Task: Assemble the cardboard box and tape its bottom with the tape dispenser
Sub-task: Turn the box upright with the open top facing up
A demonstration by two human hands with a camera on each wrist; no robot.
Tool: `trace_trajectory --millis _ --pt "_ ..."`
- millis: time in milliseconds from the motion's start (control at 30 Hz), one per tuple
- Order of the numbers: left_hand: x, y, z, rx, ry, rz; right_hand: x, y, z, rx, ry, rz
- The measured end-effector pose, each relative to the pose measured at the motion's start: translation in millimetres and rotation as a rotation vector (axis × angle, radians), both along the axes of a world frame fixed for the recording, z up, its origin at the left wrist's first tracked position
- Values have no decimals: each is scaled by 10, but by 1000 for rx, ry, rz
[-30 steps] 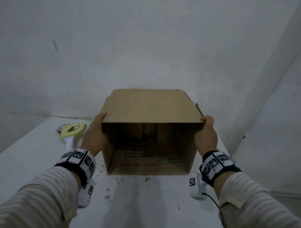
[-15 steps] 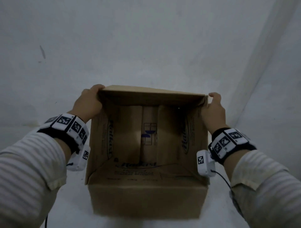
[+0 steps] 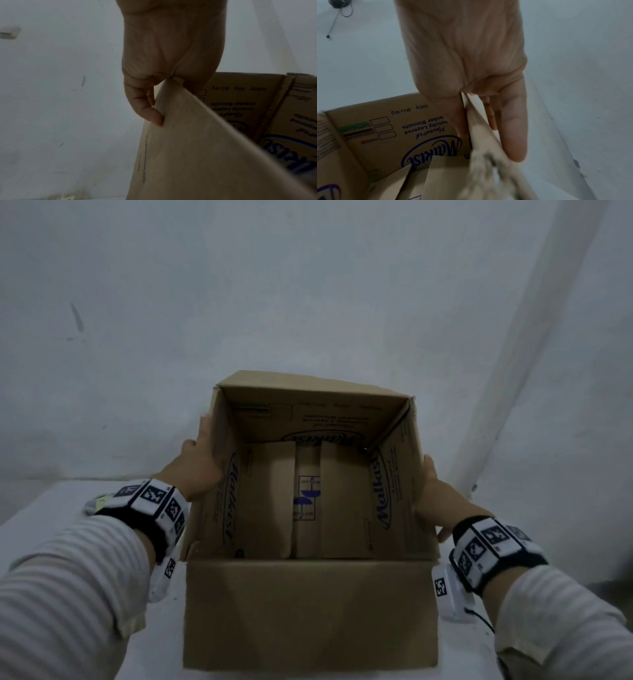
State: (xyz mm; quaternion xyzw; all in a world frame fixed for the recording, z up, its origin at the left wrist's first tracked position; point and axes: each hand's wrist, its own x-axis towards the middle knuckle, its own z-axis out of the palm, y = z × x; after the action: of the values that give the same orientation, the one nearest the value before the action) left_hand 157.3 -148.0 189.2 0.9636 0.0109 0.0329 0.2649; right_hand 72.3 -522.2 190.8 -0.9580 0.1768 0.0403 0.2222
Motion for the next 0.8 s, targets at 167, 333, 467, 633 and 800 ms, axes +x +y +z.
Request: trace_trajectory --millis 167,333,467,633,800 --pt "-61 29 -29 -32 84 31 -35 42 -122 26 -71 -67" --pt "-159 92 -149 -142 42 -64 -100 142 -298 31 -205 8" --pt "-343 90 -366 -196 72 -141 -232 260 -386 17 -114 27" --pt "-586 96 -602 -314 3 -106 -434 260 -369 -45 11 130" --pt "-648 9 -567 -320 -25 -70 -522 330 -354 -56 -17 102"
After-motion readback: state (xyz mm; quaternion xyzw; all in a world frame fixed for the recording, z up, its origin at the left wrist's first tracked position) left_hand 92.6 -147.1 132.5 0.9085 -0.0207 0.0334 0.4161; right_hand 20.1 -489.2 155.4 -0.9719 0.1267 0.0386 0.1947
